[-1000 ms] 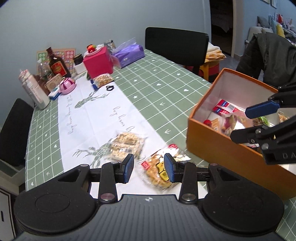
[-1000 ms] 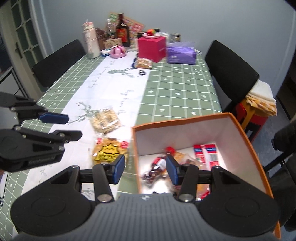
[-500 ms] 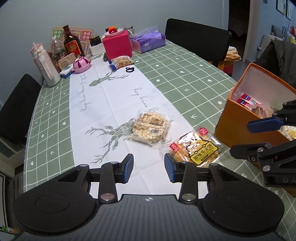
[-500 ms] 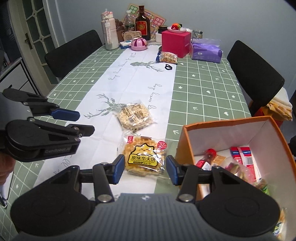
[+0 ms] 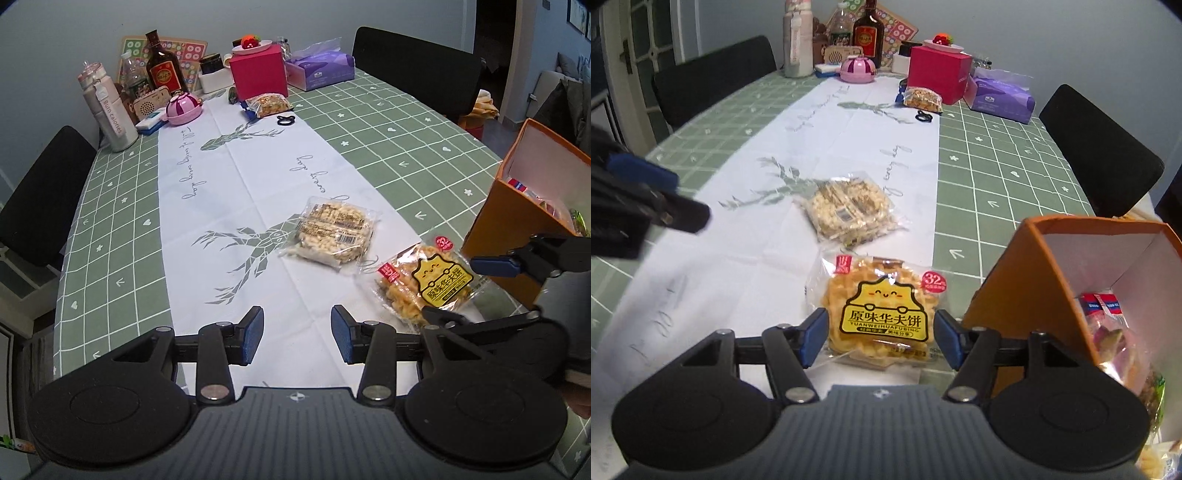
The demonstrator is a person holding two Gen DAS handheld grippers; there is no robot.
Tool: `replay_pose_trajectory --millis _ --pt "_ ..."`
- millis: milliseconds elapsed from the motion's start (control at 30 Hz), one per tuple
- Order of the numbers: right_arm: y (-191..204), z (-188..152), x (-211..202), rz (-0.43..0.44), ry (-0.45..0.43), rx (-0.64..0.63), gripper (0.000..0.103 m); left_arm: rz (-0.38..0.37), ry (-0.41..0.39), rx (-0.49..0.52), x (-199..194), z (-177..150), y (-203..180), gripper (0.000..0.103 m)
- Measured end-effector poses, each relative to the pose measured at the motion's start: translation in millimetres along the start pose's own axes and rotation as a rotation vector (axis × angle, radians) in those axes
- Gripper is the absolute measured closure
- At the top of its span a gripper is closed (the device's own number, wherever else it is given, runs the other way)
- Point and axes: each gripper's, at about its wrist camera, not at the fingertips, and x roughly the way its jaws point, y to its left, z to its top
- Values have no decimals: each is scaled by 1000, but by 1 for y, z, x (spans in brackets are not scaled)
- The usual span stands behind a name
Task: Organize snacks
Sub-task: 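Move both grippers back from the box to the snacks on the table, then grasp the clear peanut-candy bag with the left gripper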
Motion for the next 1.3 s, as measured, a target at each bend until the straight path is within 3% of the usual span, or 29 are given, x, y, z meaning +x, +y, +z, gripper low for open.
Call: replay_pose_trajectory --millis 100,167,433,567,633,700,900,1067,1300 --pt "10 -3 12 -50 -28 -39 23 4 5 3 0 -2 3 53" --pt "13 -3 16 -59 -44 -52 24 6 7 5 -1 -3 5 53" --pt "8 -7 3 16 24 -119 47 1 8 11 3 -6 5 52" --pt "-3 -27 -16 81 89 -142 59 -6 -6 -4 11 -3 4 52" --pt "-7 -40 -25 100 107 -155 64 -15 -15 -3 16 0 1 47" --pt "-9 -50 -34 110 94 -161 61 -23 -25 6 22 4 -4 36" --pt "-20 -51 -47 178 49 -100 47 -41 -69 56 42 20 -22 21" --pt "-22 -45 -49 194 7 -96 39 -58 -79 117 70 39 -34 17" --pt "-22 -42 -46 206 -5 -115 38 -78 -84 152 106 54 -34 15"
